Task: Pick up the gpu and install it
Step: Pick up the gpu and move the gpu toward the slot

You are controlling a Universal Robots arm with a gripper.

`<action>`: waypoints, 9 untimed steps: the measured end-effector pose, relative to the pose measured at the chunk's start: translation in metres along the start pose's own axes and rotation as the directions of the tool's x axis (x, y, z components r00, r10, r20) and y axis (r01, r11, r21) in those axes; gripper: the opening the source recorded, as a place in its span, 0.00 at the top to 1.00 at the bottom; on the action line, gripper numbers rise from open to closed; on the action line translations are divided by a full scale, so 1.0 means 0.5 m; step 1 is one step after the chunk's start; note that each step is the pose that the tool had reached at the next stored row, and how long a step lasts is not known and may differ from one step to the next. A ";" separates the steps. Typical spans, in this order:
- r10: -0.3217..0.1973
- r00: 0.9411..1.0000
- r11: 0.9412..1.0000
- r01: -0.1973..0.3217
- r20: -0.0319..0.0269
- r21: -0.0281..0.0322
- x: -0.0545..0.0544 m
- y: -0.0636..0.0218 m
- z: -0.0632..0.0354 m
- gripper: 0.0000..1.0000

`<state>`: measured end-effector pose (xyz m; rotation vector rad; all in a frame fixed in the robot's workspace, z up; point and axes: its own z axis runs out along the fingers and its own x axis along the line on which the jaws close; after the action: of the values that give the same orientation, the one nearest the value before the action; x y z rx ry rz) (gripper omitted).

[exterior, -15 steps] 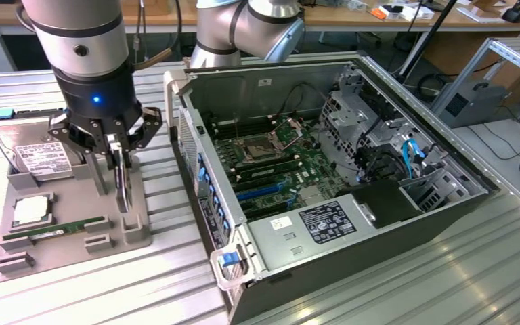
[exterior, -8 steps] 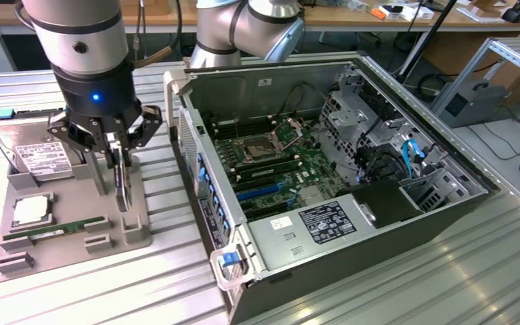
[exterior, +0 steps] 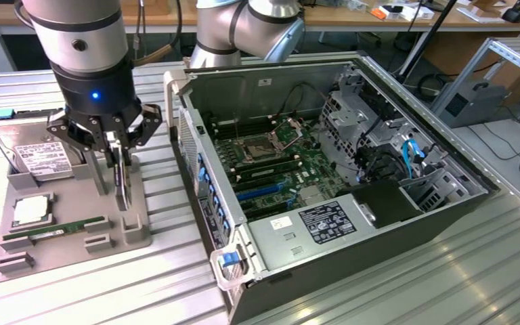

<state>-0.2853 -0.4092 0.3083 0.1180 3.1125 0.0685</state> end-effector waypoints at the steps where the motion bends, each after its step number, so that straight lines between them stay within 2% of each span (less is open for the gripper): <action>1: 0.000 1.000 1.000 0.000 0.000 0.000 0.000 0.000 -0.001 0.73; 9: 0.000 1.000 1.000 0.000 0.000 0.000 0.000 0.000 -0.005 0.73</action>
<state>-0.2853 -0.4092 0.3109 0.1179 3.1125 0.0685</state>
